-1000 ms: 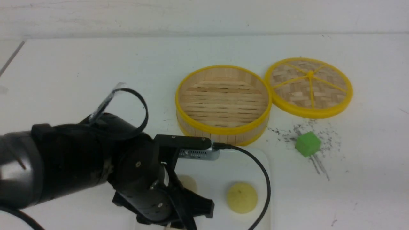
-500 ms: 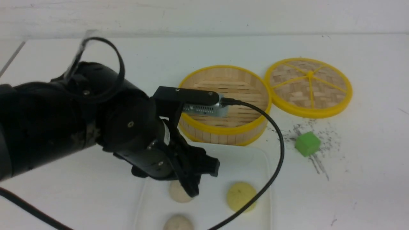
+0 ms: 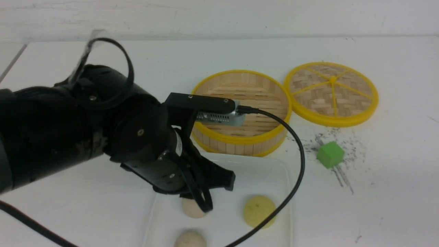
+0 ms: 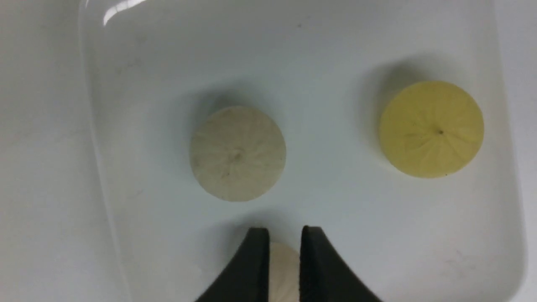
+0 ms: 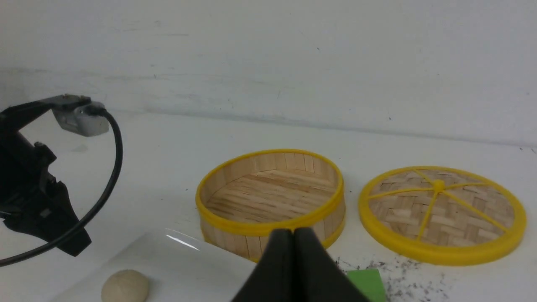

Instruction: Put the steamed buns into the plate on the white tablecloth.

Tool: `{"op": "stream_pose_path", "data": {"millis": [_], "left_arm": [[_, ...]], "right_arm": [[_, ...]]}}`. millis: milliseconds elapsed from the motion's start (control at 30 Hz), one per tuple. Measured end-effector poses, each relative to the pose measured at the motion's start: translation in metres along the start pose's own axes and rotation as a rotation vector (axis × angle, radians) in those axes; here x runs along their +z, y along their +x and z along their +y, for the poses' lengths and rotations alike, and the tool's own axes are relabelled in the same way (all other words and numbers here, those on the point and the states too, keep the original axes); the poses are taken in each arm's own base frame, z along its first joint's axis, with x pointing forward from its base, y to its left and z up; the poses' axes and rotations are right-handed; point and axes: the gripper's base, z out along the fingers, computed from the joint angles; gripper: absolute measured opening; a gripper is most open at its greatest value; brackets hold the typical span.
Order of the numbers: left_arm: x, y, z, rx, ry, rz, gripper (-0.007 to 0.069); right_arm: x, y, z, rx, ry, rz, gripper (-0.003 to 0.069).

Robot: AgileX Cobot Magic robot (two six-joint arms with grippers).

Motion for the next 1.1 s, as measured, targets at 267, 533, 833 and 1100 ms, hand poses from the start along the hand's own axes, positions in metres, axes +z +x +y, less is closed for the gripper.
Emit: {"op": "stream_pose_path", "data": {"millis": [267,533,833,1100], "left_arm": [[0.0,0.0,0.0,0.01,0.0,0.0,0.0002],[0.0,-0.001,0.001,0.024,-0.009,-0.012,0.0002],[0.0,-0.002,0.002,0.044,-0.027,-0.021,0.0002],[-0.005,-0.007,0.005,0.085,-0.072,-0.039,0.0003]], "right_arm": [[0.0,0.0,0.0,0.002,-0.001,-0.002,-0.0008],[0.0,0.0,0.0,0.001,-0.001,-0.001,-0.0007],[0.003,0.017,-0.006,-0.015,0.075,0.011,-0.0006],[0.008,0.081,-0.032,-0.034,0.37,0.136,0.0001]]}}
